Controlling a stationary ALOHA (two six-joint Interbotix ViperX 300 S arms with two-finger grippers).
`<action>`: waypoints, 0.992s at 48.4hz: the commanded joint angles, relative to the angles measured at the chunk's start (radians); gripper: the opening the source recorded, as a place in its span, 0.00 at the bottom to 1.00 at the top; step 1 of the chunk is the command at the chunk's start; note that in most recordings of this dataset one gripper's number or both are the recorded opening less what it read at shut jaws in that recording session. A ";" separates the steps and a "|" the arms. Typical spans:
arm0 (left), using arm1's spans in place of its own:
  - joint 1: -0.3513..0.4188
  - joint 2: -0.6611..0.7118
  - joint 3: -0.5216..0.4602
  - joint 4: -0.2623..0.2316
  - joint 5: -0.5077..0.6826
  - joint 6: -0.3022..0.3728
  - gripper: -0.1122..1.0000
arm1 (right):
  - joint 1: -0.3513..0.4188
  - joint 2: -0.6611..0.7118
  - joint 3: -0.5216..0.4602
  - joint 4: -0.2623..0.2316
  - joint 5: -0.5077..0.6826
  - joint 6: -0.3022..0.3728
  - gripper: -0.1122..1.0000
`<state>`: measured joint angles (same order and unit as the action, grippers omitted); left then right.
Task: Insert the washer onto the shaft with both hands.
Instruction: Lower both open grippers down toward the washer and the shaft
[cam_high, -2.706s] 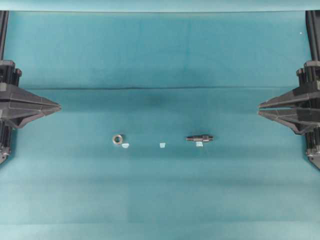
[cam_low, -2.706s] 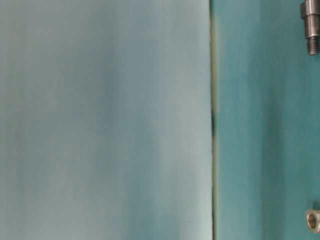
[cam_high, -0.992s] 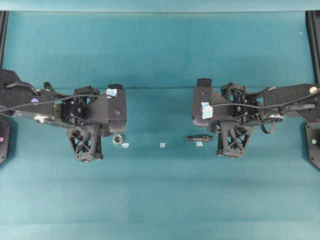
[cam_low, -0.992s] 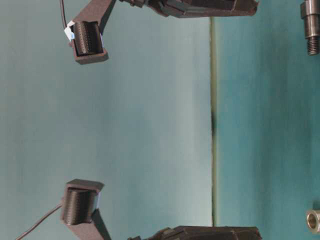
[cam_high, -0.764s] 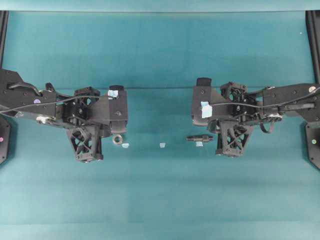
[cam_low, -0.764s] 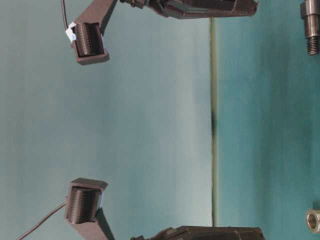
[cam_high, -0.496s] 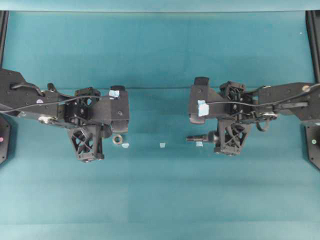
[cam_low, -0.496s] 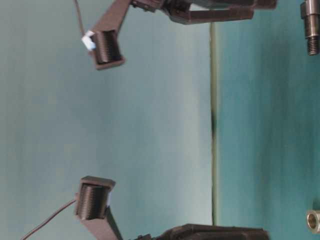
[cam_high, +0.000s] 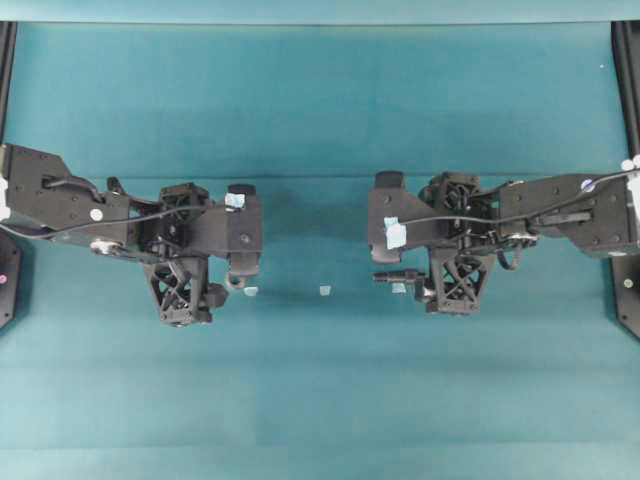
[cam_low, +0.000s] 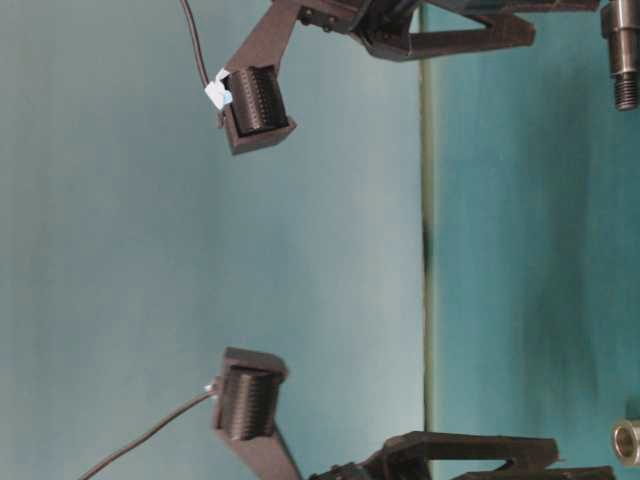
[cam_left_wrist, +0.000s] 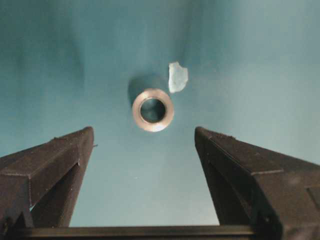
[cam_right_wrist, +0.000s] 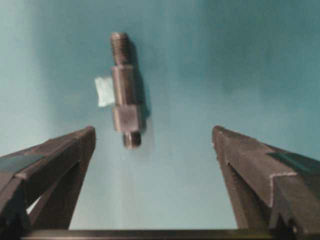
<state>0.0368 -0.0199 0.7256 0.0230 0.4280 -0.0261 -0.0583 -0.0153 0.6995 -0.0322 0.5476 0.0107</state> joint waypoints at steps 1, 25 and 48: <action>0.005 0.008 -0.008 0.005 -0.009 0.002 0.91 | 0.009 0.002 -0.006 -0.002 -0.015 -0.034 0.92; 0.003 0.078 -0.017 0.005 -0.077 0.003 0.91 | 0.029 0.018 0.044 0.003 -0.112 -0.107 0.92; 0.003 0.091 -0.006 0.005 -0.095 0.005 0.91 | 0.034 0.066 0.041 0.005 -0.163 -0.107 0.92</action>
<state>0.0383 0.0752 0.7240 0.0230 0.3390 -0.0230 -0.0276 0.0506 0.7501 -0.0307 0.3958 -0.0874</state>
